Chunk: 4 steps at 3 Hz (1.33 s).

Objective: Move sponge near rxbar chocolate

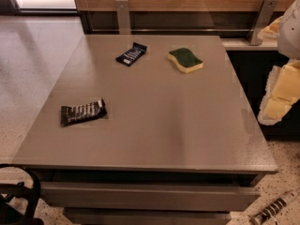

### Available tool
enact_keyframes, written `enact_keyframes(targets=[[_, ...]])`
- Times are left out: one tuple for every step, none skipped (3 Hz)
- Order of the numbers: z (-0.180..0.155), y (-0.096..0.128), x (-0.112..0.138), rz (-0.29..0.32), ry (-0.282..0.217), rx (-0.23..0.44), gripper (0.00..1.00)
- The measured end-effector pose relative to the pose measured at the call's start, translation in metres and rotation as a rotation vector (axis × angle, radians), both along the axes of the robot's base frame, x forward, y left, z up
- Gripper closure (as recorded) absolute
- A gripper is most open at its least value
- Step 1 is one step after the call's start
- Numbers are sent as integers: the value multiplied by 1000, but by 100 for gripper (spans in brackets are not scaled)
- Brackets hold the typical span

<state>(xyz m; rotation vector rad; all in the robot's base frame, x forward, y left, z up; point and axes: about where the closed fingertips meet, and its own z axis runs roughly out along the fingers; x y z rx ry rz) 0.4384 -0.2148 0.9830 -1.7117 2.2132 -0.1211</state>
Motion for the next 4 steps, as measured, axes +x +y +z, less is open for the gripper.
enact_keyframes(targets=[[0,0,0,0,0,0,0],[3,-4,7,-13,-23,27,0],[3,-21,33,-89,-77,145,0],[-5,-29,69,-151,-148,306,0]])
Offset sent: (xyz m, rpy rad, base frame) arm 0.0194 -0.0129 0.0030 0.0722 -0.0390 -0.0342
